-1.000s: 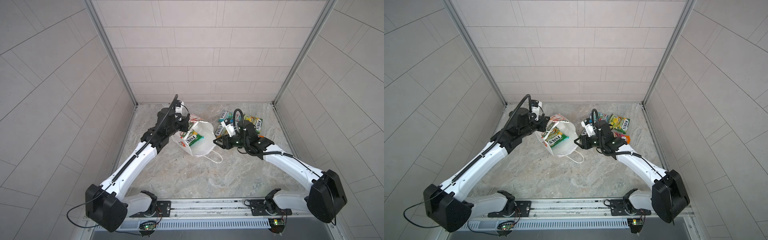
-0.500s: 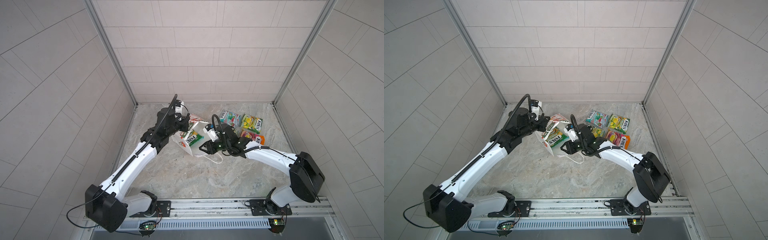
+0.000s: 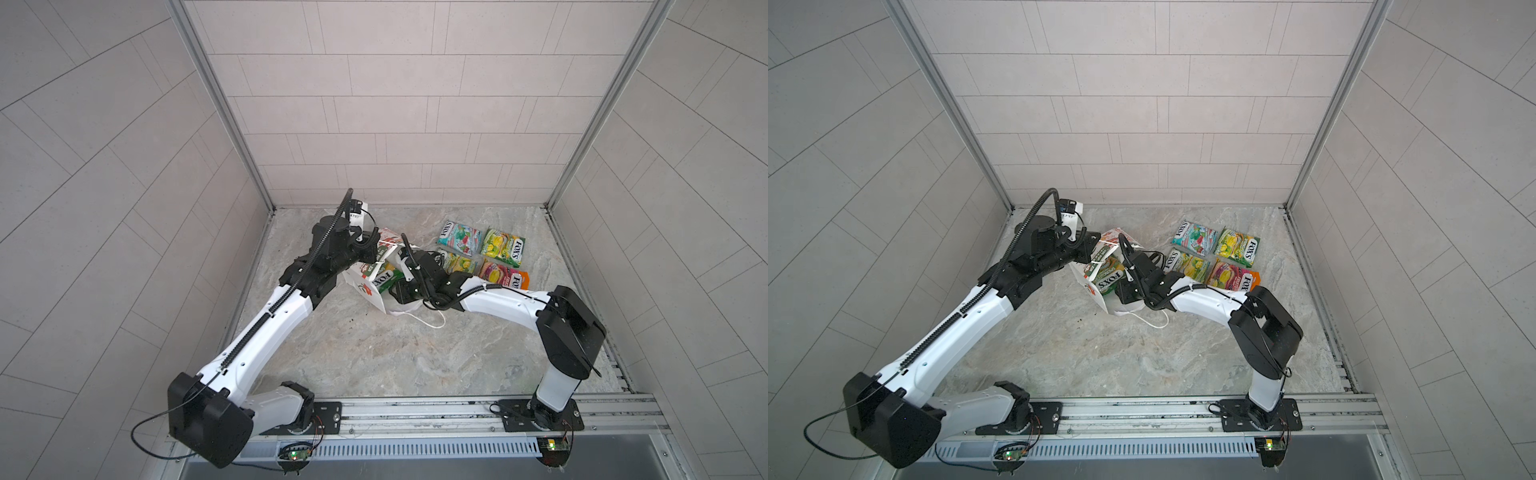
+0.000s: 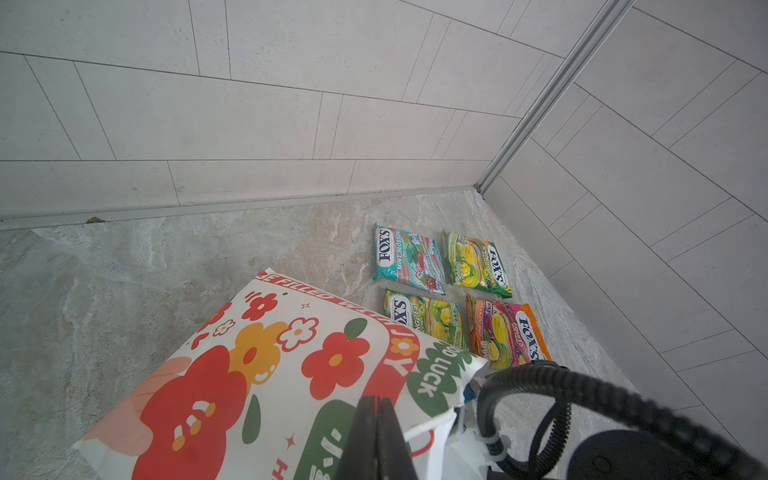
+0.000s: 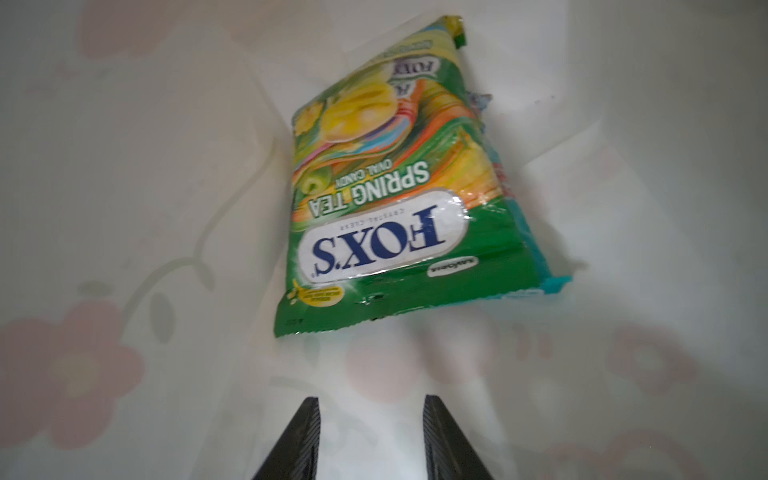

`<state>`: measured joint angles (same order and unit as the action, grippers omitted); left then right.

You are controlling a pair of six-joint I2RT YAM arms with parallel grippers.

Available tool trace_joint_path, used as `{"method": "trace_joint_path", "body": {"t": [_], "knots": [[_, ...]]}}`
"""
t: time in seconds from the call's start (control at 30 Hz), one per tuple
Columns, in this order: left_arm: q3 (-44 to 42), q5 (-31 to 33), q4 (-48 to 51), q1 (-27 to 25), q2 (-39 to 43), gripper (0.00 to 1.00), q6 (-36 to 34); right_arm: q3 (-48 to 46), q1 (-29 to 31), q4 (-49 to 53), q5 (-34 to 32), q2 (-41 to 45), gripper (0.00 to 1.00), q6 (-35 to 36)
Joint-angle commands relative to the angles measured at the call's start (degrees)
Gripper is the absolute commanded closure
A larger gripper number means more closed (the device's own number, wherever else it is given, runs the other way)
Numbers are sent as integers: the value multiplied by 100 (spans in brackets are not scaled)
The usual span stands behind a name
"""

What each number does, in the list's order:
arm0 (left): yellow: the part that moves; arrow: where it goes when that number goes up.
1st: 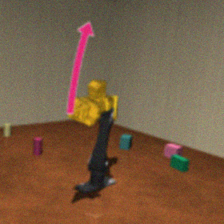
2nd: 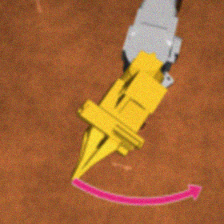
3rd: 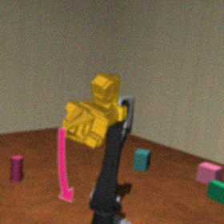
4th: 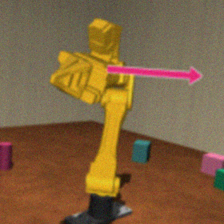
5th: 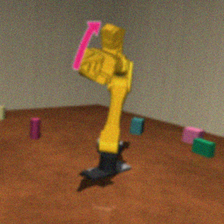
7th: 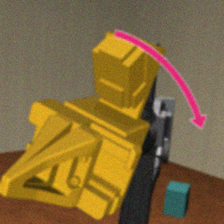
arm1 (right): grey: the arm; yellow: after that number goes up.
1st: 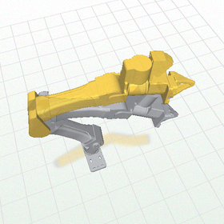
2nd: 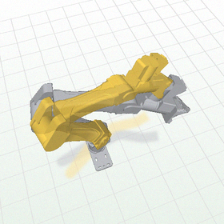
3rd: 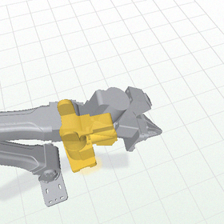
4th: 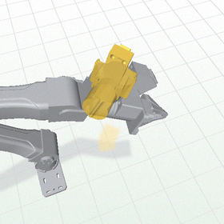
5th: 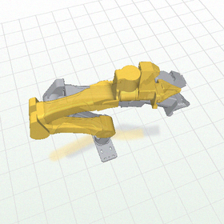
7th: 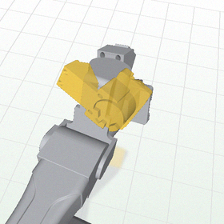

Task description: Take the snacks out of the paper bag

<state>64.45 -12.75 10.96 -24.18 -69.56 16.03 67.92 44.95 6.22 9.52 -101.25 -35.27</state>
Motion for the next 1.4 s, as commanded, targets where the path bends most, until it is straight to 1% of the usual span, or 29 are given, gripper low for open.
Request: {"method": "trace_joint_path", "body": {"t": [0.0,0.1,0.33,0.5,0.63,0.77,1.13,1.3,1.37], "knots": [[-88,-26,-195,5,166,100,-32,54,19,-311,-448,-125,59,-710],[-97,-34,-208,2,168,100,-35,89,28,-484,-529,-251,60,-904],[-102,-39,-215,7,180,100,-39,153,42,-481,-1142,-362,60,-991],[-100,-61,-217,0,172,100,-38,133,43,-643,-1354,-363,61,-836],[-103,-67,-217,1,162,100,-30,17,47,-980,-1510,-334,61,-574],[-106,-82,-217,2,155,100,-29,107,32,-950,-1753,-433,61,-465],[-99,-83,-217,2,162,100,-30,391,-25,-787,-1998,-750,56,-454],[-103,-94,-217,1,163,100,-33,536,-91,-696,-1779,-879,56,-502],[-107,-93,-215,1,162,100,-30,560,-92,-616,-1810,-890,56,-552]]}}
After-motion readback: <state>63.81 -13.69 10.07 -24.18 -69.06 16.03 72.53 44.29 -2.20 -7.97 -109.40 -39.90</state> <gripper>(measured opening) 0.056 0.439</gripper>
